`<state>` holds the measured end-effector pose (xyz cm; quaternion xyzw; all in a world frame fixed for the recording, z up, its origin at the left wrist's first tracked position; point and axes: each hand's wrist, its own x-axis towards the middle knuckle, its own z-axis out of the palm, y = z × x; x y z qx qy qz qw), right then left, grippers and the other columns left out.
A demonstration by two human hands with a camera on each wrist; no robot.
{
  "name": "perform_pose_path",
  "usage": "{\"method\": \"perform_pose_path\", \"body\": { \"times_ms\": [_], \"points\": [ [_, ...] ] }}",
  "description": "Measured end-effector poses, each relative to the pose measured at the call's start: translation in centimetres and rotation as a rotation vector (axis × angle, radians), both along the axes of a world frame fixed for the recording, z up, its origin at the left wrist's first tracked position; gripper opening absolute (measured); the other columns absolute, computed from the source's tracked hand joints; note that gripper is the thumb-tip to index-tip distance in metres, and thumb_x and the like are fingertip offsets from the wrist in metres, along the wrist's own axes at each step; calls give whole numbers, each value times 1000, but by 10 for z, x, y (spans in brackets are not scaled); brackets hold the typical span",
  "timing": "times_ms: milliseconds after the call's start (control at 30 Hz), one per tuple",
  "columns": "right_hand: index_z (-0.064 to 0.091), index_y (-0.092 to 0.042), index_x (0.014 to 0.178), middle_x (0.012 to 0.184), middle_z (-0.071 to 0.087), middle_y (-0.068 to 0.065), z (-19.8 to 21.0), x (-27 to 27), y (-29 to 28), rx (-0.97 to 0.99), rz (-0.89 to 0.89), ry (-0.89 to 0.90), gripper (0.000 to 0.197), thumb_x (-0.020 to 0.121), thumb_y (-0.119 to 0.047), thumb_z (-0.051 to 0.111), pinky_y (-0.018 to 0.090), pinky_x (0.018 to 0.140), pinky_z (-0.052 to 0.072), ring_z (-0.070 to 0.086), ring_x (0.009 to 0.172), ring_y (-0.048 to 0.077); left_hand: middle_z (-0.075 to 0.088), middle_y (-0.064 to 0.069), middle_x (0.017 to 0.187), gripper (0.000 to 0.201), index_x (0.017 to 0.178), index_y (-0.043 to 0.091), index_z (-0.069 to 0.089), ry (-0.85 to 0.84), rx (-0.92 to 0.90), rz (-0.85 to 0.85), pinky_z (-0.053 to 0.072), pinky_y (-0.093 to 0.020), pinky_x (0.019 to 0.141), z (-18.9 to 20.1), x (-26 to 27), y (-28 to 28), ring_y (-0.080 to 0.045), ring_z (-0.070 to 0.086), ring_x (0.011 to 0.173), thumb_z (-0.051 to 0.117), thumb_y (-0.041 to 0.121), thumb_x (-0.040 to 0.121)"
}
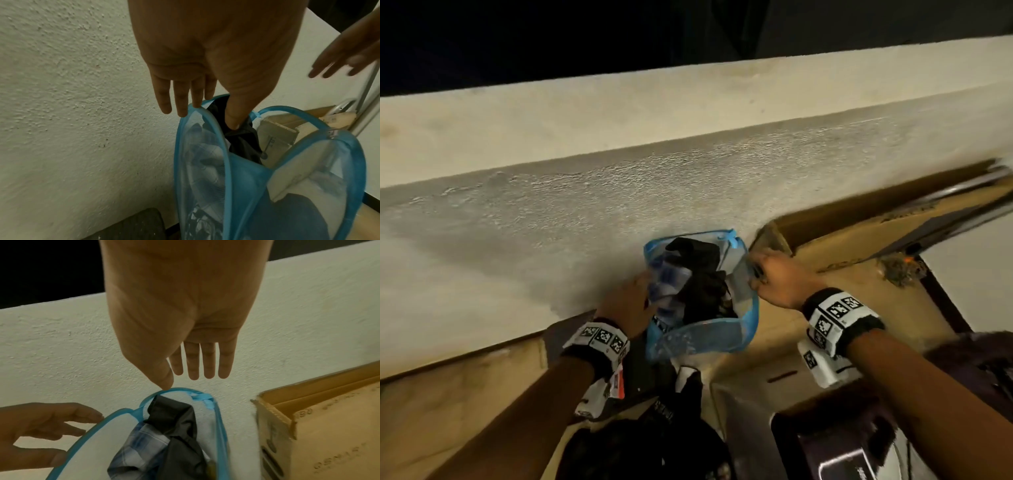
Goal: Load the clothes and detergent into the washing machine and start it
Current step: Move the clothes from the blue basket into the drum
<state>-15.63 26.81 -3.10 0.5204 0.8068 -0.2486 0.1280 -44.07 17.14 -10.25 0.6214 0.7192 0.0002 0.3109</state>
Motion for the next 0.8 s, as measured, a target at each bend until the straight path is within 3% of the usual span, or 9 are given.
{"method": "perform_pose_path", "body": {
  "times_ms": [67,167,300,500,600,700,800],
  "points": [
    [46,-19,145,142,51,11,-18,-24,15,-39,37,19,53,95,-29,56,45,105,46,50,130,31,53,-6,141,64,146,26,34,-47,0,14,47,-42,98,-6,-3,3,-29,56,122,63,33,90],
    [45,-15,147,150,43,13,-53,-63,37,-94,132,-28,57,95,-32,59,45,112,40,44,137,34,55,-2,139,68,144,29,35,-71,4,-2,51,-43,96,-17,-13,7,-27,58,119,67,40,85],
    [42,-21,150,163,18,15,-89,-102,52,-103,233,-119,65,91,-34,64,51,117,32,36,142,44,49,1,145,72,144,25,39,-8,58,-73,46,-38,97,-23,-22,10,-25,54,124,68,50,84],
    [38,-31,151,158,11,17,-130,-115,63,-250,125,-241,72,87,-43,67,46,119,33,35,139,48,47,6,146,73,143,26,42,19,114,-172,46,-34,95,-25,-28,21,-20,53,125,71,52,80],
    [50,-37,144,162,7,16,-143,-110,65,-301,109,-262,60,87,-44,68,43,120,31,31,143,45,51,9,142,73,139,28,46,-4,140,-163,48,-34,92,-29,-27,24,-18,55,121,75,50,76],
    [58,-28,139,159,26,13,-154,-104,65,-312,135,-297,54,89,-48,64,40,117,34,36,142,38,50,9,141,72,138,30,47,-45,145,-132,51,-37,91,-33,-23,24,-18,54,122,77,49,75],
    [64,-12,126,135,55,19,-155,-103,63,-300,116,-268,50,90,-47,57,39,97,48,56,119,40,48,10,141,71,137,32,46,-60,146,-99,52,-39,90,-36,-20,23,-18,54,123,77,50,76]
  ]
}}
